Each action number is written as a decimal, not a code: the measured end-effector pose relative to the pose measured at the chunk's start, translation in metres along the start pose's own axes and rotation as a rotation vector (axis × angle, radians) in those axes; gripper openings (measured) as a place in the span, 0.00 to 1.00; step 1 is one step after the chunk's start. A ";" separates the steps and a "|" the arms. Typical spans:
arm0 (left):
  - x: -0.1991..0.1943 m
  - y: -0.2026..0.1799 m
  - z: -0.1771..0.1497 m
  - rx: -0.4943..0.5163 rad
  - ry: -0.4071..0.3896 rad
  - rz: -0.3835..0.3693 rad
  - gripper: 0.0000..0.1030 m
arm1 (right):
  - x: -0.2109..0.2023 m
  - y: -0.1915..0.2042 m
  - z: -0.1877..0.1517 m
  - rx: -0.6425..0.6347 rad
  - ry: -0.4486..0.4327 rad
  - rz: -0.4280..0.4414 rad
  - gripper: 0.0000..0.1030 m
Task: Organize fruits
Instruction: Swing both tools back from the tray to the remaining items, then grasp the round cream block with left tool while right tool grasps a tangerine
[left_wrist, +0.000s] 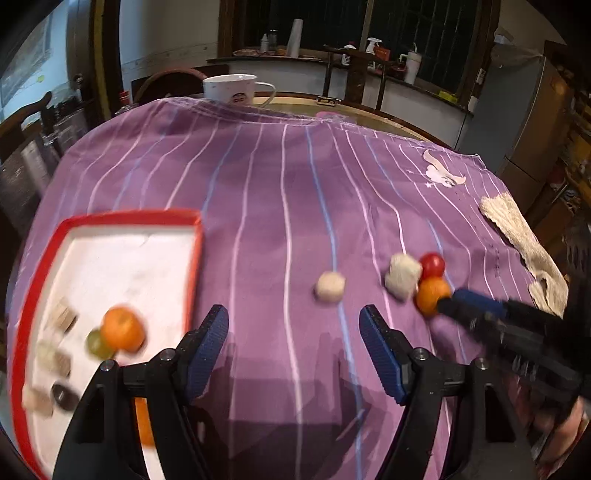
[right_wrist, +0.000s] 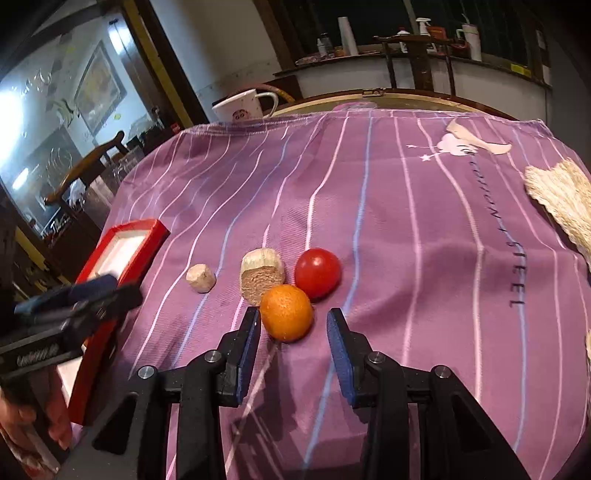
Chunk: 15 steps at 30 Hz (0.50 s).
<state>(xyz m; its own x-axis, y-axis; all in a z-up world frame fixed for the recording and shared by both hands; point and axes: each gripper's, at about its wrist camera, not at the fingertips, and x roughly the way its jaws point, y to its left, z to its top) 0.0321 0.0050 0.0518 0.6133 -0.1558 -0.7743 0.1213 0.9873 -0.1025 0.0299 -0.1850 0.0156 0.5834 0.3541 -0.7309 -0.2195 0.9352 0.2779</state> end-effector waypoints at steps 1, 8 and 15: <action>0.007 -0.002 0.004 0.000 0.006 0.008 0.71 | 0.003 0.002 0.001 -0.007 0.004 0.006 0.40; 0.043 -0.015 0.014 0.060 0.029 0.018 0.71 | 0.014 0.010 0.002 -0.058 0.005 -0.024 0.40; 0.055 -0.020 0.009 0.101 0.038 0.015 0.71 | 0.013 0.007 0.001 -0.039 -0.007 -0.002 0.40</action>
<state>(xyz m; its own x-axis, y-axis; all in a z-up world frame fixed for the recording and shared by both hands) 0.0701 -0.0235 0.0165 0.5858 -0.1383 -0.7986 0.1916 0.9810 -0.0293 0.0370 -0.1742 0.0084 0.5893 0.3527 -0.7269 -0.2485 0.9352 0.2523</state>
